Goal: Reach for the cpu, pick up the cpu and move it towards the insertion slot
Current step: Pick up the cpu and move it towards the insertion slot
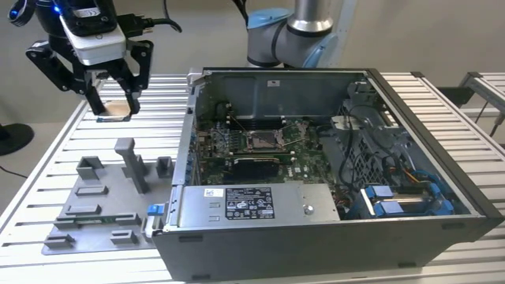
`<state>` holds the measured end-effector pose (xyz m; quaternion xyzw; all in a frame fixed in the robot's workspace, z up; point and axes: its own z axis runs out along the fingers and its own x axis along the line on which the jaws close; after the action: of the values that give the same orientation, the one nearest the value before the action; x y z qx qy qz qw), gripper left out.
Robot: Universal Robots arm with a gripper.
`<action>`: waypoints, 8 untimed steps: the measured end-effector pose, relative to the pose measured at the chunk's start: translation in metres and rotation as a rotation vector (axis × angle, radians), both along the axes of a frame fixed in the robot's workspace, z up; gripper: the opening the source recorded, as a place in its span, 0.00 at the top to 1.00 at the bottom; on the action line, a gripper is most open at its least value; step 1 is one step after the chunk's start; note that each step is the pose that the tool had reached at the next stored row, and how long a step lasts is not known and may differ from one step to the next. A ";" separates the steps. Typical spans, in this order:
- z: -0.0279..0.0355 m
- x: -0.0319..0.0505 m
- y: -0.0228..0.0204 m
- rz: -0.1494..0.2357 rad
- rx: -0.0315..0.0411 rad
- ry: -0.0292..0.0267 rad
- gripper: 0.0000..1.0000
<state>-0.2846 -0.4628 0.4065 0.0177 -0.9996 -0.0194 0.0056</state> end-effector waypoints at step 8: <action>0.0000 0.0241 0.0000 0.000 0.0000 0.0000 1.00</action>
<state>-0.2604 -0.4628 0.4066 0.0177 -0.9996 -0.0194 0.0056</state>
